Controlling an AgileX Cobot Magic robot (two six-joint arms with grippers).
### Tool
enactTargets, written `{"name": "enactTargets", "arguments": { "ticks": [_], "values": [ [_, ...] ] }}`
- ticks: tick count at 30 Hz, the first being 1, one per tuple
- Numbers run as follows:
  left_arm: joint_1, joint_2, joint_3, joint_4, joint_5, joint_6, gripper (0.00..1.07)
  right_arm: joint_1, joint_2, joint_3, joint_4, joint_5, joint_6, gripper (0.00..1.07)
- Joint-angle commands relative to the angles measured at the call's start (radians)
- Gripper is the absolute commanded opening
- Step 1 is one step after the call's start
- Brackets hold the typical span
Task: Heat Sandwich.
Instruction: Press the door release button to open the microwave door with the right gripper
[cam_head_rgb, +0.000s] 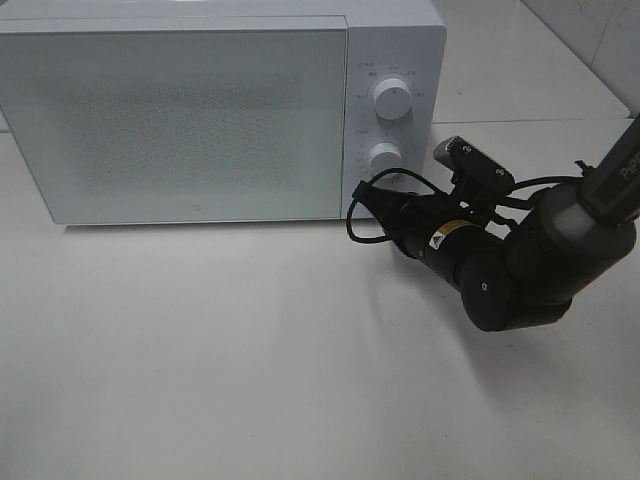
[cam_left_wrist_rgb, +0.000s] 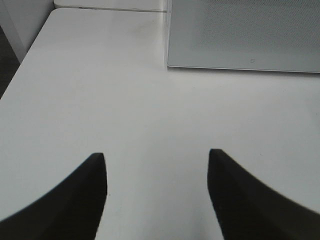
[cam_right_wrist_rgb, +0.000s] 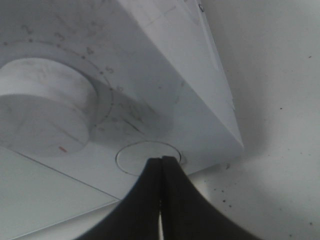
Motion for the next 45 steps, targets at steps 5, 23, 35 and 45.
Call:
{"name": "enactTargets", "arguments": {
  "ticks": [5,23,35,45],
  "values": [
    [-0.003,-0.005,0.003,0.002,-0.018,-0.004,0.58,-0.001,-0.001,-0.028,-0.008,0.0,0.002,0.0],
    [-0.003,-0.005,0.003,0.002,-0.018,-0.004,0.58,-0.001,0.055,-0.096,-0.002,-0.006,0.002,0.0],
    [-0.003,-0.005,0.003,0.002,-0.018,-0.004,0.58,-0.001,0.065,-0.109,0.058,-0.108,0.023,0.0],
    [-0.003,-0.005,0.003,0.002,-0.018,-0.004,0.58,-0.013,0.065,-0.116,0.091,-0.163,0.108,0.0]
  ]
}}
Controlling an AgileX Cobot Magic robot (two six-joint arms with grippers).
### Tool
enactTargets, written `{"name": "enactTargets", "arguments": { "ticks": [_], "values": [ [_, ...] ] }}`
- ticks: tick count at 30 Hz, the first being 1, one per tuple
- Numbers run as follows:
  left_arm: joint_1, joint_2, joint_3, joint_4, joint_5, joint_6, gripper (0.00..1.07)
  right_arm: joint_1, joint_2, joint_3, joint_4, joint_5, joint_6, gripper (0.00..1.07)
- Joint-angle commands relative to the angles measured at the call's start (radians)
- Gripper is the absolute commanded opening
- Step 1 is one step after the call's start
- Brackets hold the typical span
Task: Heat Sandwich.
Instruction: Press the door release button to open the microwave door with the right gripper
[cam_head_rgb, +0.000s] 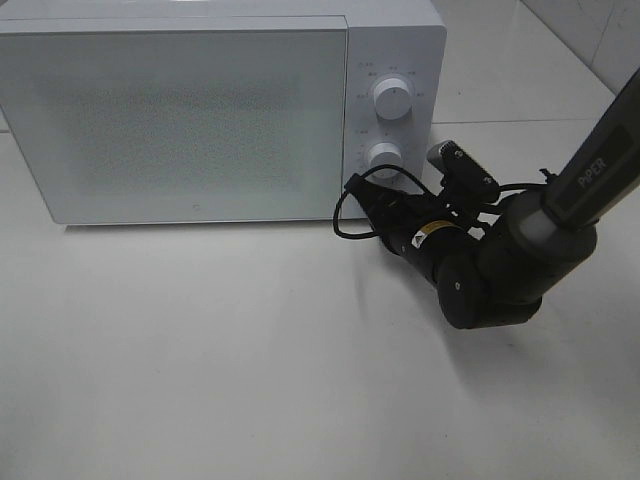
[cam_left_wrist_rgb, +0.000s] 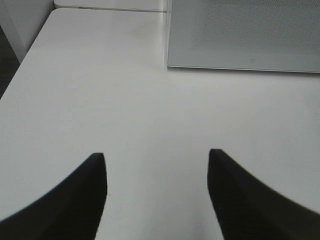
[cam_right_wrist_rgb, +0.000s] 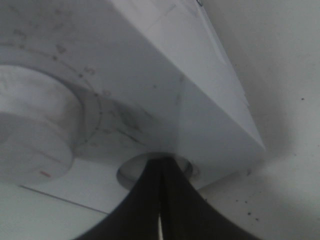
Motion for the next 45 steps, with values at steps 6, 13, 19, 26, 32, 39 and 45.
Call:
{"name": "enactTargets", "arguments": {
  "ticks": [6,13,19,26,32,39,45],
  "values": [
    [-0.003,-0.005,0.003,0.002,-0.018,-0.004,0.58,-0.037,-0.01,-0.078,0.031,-0.119,0.009,0.0],
    [-0.003,-0.005,0.003,0.002,-0.018,-0.004,0.58,-0.037,-0.01,-0.113,0.057,-0.133,0.009,0.0],
    [-0.003,-0.005,0.003,0.002,-0.018,-0.004,0.58,-0.037,-0.01,-0.113,0.105,-0.178,0.009,0.0],
    [-0.003,-0.005,0.003,0.002,-0.018,-0.004,0.58,-0.037,-0.01,-0.113,0.104,-0.169,0.009,0.0],
    [-0.003,-0.005,0.003,0.002,-0.018,-0.004,0.58,-0.037,-0.01,-0.113,0.105,-0.169,0.007,0.0],
    [-0.003,-0.005,0.003,0.002,-0.018,-0.004,0.58,-0.037,-0.01,-0.113,0.105,-0.169,0.005,0.0],
    [-0.003,-0.005,0.003,0.002,-0.018,-0.004,0.58,-0.037,-0.01,-0.109,0.099,-0.169,-0.023,0.0]
  ]
}}
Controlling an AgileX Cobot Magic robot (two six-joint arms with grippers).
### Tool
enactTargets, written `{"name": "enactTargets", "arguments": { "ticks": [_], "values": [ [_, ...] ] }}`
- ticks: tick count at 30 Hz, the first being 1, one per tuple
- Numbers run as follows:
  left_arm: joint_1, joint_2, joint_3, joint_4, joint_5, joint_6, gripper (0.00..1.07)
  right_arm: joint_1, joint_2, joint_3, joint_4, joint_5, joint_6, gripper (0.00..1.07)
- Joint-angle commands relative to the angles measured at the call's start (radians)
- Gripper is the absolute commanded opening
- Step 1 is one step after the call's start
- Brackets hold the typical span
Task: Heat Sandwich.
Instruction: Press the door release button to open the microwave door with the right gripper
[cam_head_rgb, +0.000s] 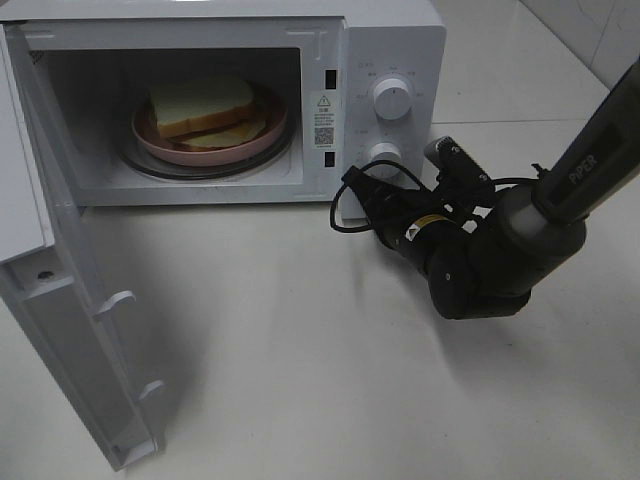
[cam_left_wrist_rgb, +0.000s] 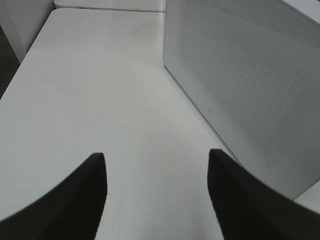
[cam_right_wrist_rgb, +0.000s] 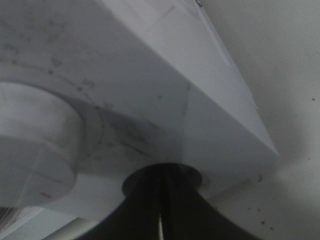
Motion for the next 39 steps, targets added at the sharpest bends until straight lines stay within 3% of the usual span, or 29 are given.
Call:
{"name": "enactTargets", "arguments": {
  "ticks": [1,22,29,39],
  "values": [
    [-0.003,-0.005,0.003,0.002,-0.018,-0.004,0.58,-0.037,-0.018,-0.063,0.07,-0.202,-0.027,0.0],
    [-0.003,-0.005,0.003,0.002,-0.018,-0.004,0.58,-0.035,-0.088,-0.003,-0.059,-0.015,-0.187,0.01],
    [-0.003,-0.005,0.003,0.002,-0.018,-0.004,0.58,-0.035,-0.144,0.023,-0.187,0.09,-0.236,0.01],
    [-0.003,-0.005,0.003,0.002,-0.018,-0.004,0.58,-0.035,-0.219,0.091,-0.209,0.198,-0.24,0.01]
  ]
}}
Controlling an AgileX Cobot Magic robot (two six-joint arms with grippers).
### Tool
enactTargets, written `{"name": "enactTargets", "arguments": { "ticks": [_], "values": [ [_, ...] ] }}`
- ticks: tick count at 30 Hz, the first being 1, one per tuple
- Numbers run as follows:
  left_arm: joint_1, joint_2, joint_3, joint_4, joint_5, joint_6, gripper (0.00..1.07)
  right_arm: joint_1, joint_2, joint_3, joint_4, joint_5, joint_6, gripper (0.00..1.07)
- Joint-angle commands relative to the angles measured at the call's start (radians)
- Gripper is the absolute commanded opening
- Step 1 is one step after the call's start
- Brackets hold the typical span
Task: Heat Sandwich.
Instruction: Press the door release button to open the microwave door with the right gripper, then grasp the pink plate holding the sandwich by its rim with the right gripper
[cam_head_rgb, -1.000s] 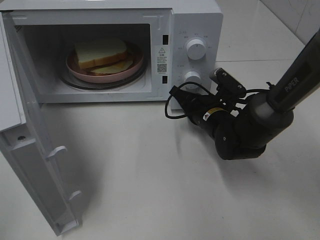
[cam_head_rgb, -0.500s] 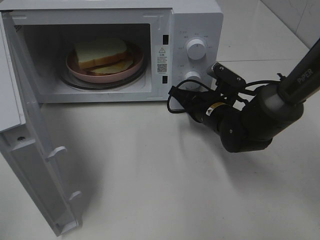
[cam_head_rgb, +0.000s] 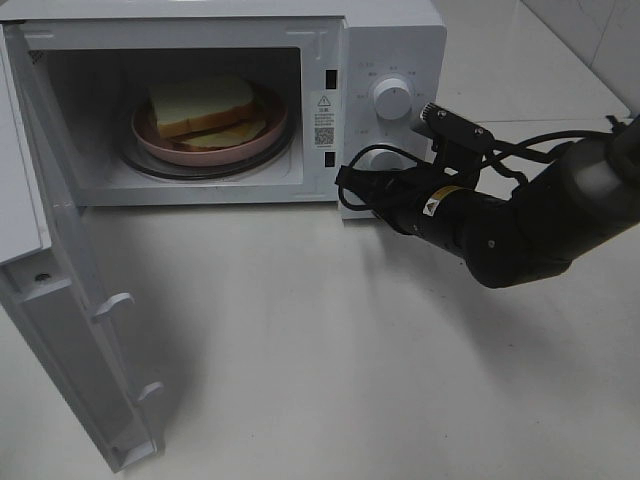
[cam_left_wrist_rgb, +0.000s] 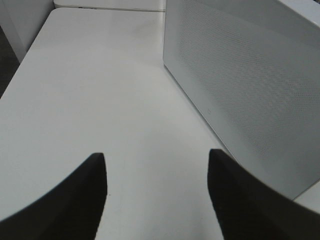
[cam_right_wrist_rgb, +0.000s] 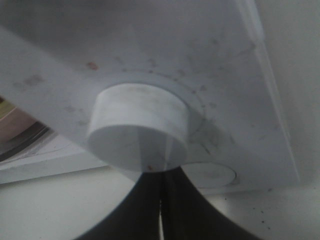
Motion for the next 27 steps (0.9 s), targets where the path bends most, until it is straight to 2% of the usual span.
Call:
{"name": "enactTargets", "arguments": {
  "ticks": [1,11,16,19,24,27],
  "values": [
    [-0.003,-0.005,0.003,0.002,-0.018,-0.004,0.58,-0.002,-0.048,0.032,-0.028,-0.008,-0.012,0.01],
    [-0.003,-0.005,0.003,0.002,-0.018,-0.004,0.58,-0.002,-0.149,0.158,-0.058,0.037,-0.015,0.03],
    [-0.003,-0.005,0.003,0.002,-0.018,-0.004,0.58,-0.002,-0.212,0.21,-0.123,0.082,-0.015,0.04],
    [-0.003,-0.005,0.003,0.002,-0.018,-0.004,0.58,-0.002,-0.291,0.244,-0.176,0.152,-0.018,0.04],
    [-0.003,-0.005,0.003,0.002,-0.018,-0.004,0.58,-0.002,-0.342,0.249,-0.182,0.243,-0.053,0.05],
    [-0.003,-0.005,0.003,0.002,-0.018,-0.004,0.58,-0.002,-0.419,0.249,-0.182,0.388,-0.131,0.08]
  ]
}}
